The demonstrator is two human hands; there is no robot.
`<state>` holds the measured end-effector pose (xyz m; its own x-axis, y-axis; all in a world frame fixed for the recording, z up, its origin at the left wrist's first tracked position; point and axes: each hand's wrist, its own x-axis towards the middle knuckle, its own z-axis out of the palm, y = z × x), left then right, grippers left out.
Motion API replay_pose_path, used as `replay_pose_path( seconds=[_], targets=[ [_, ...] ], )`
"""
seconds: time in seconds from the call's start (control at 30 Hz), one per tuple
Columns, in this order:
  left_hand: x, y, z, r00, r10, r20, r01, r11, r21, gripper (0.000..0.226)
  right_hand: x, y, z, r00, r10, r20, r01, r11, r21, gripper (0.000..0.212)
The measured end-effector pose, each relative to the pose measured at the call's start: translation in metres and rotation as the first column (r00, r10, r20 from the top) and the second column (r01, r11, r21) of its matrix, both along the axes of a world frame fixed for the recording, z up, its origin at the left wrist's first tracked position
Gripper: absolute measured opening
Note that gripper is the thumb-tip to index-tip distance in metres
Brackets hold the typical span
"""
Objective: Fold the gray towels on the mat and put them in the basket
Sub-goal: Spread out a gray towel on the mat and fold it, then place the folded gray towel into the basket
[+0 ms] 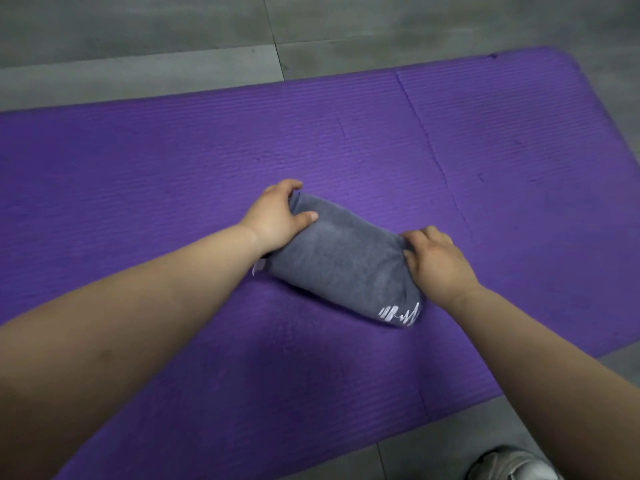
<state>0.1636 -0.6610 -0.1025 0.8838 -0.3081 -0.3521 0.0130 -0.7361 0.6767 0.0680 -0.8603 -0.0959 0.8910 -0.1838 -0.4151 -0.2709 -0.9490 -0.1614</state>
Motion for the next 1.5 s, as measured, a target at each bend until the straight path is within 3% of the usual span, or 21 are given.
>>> replay_pose_path(
  seconds=[0.1, 0.2, 0.3, 0.4, 0.5, 0.57, 0.63, 0.73, 0.77, 0.83, 0.87, 0.93, 1.0, 1.1, 1.17, 1.27, 1.4, 1.5],
  targets=[
    [-0.001, 0.0, -0.007, 0.993, 0.007, -0.118, 0.007, 0.993, 0.118, 0.055, 0.009, 0.007, -0.006, 0.998, -0.059, -0.027, 0.061, 0.994, 0.086, 0.034],
    [-0.005, 0.007, -0.009, 0.984, 0.018, -0.177, 0.005, 0.991, 0.131, 0.043, 0.022, 0.006, -0.005, 0.995, -0.026, -0.092, 0.035, 0.995, 0.09, 0.029],
    [-0.011, 0.012, -0.009, 0.973, 0.049, -0.225, -0.022, 0.992, 0.121, 0.036, 0.034, 0.009, 0.007, 0.987, 0.001, -0.158, 0.028, 0.984, 0.177, 0.056],
    [-0.014, 0.012, -0.008, 0.972, 0.079, -0.223, -0.06, 0.994, 0.091, 0.039, 0.04, 0.028, 0.01, 0.96, 0.166, -0.227, -0.116, 0.969, 0.219, 0.071],
    [-0.021, 0.018, -0.006, 0.972, 0.137, -0.191, -0.135, 0.991, 0.025, 0.055, 0.045, 0.033, 0.006, 0.939, 0.069, -0.336, 0.028, 0.96, 0.278, 0.067],
    [-0.028, 0.027, -0.002, 0.959, 0.265, -0.1, -0.27, 0.962, -0.041, 0.059, 0.046, 0.034, 0.006, 0.916, 0.056, -0.397, 0.087, 0.939, 0.334, 0.058],
    [-0.032, 0.04, 0.002, 0.923, 0.383, -0.025, -0.384, 0.923, -0.036, 0.045, 0.049, 0.036, 0.007, 0.913, 0.075, -0.401, 0.101, 0.911, 0.4, 0.048],
    [-0.027, 0.063, 0.004, 0.858, 0.513, -0.03, -0.513, 0.858, -0.027, 0.028, 0.063, 0.042, 0.015, 0.927, 0.054, -0.37, 0.175, 0.813, 0.556, 0.029],
    [-0.024, 0.07, 0.009, 0.84, 0.535, -0.088, -0.538, 0.843, -0.02, 0.032, 0.071, 0.043, 0.022, 0.933, 0.023, -0.359, 0.22, 0.755, 0.618, 0.02],
    [-0.021, 0.078, 0.024, 0.751, 0.524, -0.4, -0.59, 0.806, -0.051, 0.039, 0.089, 0.047, 0.039, 0.939, -0.04, -0.342, 0.292, 0.618, 0.73, 0.01],
    [-0.021, 0.08, 0.034, 0.663, 0.46, -0.591, -0.627, 0.772, -0.103, 0.044, 0.097, 0.05, 0.047, 0.939, -0.055, -0.34, 0.31, 0.562, 0.766, 0.012],
    [-0.019, 0.075, 0.057, 0.598, 0.327, -0.732, -0.696, 0.665, -0.271, 0.047, 0.106, 0.059, 0.068, 0.934, -0.055, -0.352, 0.329, 0.514, 0.792, 0.019],
    [-0.016, 0.063, 0.088, 0.637, 0.333, -0.695, -0.749, 0.481, -0.456, 0.035, 0.101, 0.073, 0.098, 0.934, -0.017, -0.357, 0.319, 0.489, 0.812, 0.016],
    [-0.012, 0.059, 0.163, 0.606, 0.516, -0.605, -0.792, 0.325, -0.516, 0.019, 0.076, 0.096, 0.156, 0.94, -0.047, -0.337, 0.329, 0.375, 0.867, 0.033],
    [-0.016, 0.069, 0.223, 0.607, 0.562, -0.562, -0.785, 0.317, -0.532, 0.015, 0.061, 0.107, 0.208, 0.94, -0.086, -0.329, 0.339, 0.312, 0.887, 0.043],
    [-0.022, 0.086, 0.325, 0.613, 0.557, -0.56, -0.778, 0.301, -0.552, 0.023, 0.052, 0.116, 0.298, 0.951, -0.031, -0.306, 0.301, 0.299, 0.905, 0.055],
    [-0.021, 0.107, 0.461, 0.573, 0.552, -0.606, -0.802, 0.224, -0.554, 0.025, 0.05, 0.123, 0.426, 0.92, 0.1, -0.378, 0.362, 0.152, 0.92, 0.082],
    [-0.024, 0.117, 0.546, 0.545, 0.59, -0.595, -0.813, 0.199, -0.548, 0.022, 0.052, 0.128, 0.506, 0.915, 0.207, -0.345, 0.308, 0.191, 0.932, 0.048]
  ],
)
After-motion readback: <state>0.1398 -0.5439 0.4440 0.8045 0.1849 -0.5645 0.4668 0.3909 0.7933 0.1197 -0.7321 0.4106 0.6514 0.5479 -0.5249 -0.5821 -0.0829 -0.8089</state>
